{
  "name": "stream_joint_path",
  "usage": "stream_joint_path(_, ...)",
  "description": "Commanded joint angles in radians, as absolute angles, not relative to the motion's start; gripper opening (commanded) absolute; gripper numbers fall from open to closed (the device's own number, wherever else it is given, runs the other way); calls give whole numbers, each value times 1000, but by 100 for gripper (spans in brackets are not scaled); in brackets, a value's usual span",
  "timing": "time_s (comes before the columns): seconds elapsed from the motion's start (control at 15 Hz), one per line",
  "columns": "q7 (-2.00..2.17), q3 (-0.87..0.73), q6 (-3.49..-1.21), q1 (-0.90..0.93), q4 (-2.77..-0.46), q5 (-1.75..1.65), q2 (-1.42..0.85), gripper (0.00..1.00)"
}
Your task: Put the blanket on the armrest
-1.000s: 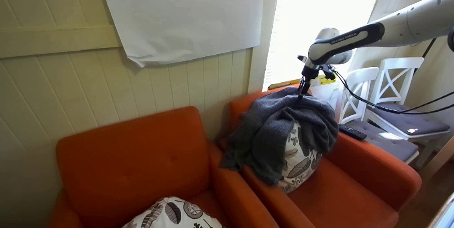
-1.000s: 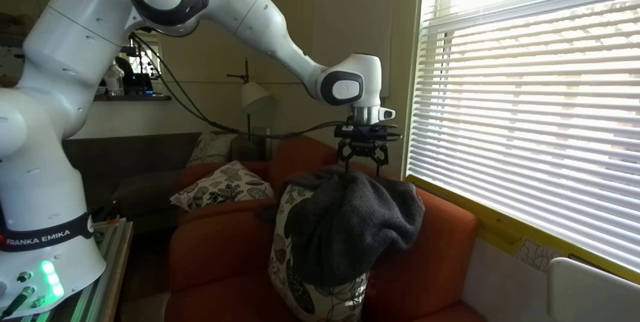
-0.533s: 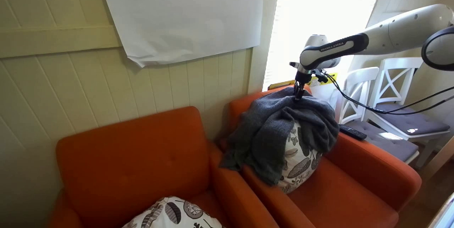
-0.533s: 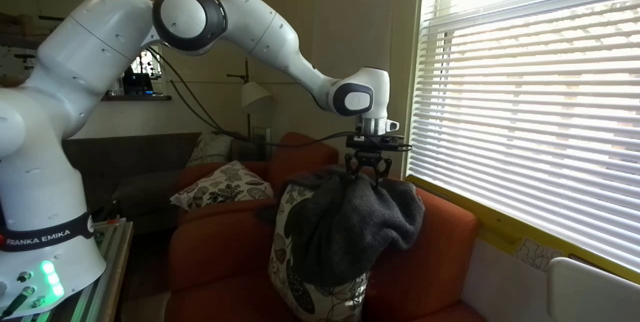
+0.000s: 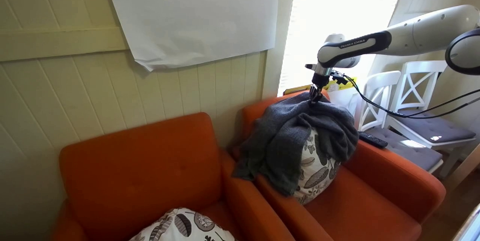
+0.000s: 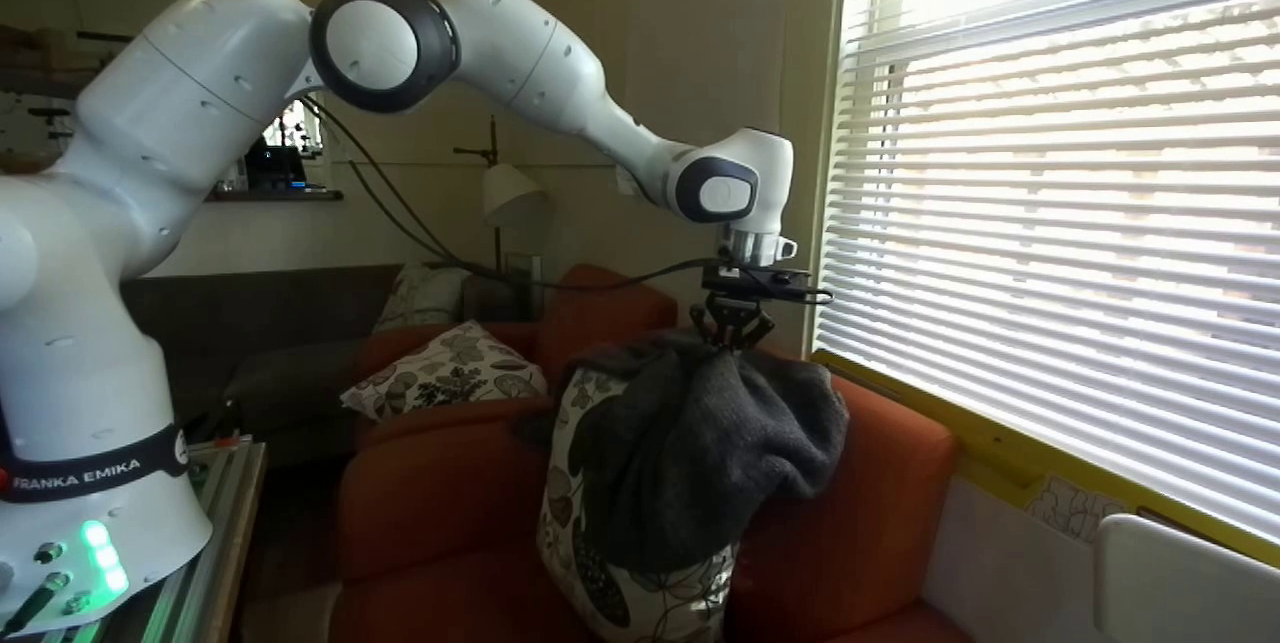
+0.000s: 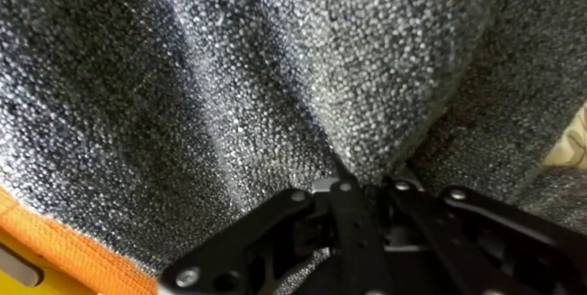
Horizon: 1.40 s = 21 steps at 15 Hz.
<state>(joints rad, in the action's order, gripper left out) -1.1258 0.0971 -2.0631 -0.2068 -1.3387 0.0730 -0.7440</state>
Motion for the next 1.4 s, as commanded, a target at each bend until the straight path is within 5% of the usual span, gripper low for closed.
stream_joint_path(0.0, -1223, 133, -2013, -251, -1353, 133, -716, 3)
stream_joint_path(0.53, -1581, 208, -1993, -287, -1451, 265, -543, 2)
stream_joint_path(1.33, -1932, 236, -1633, -94, -1341, 299, -440, 2)
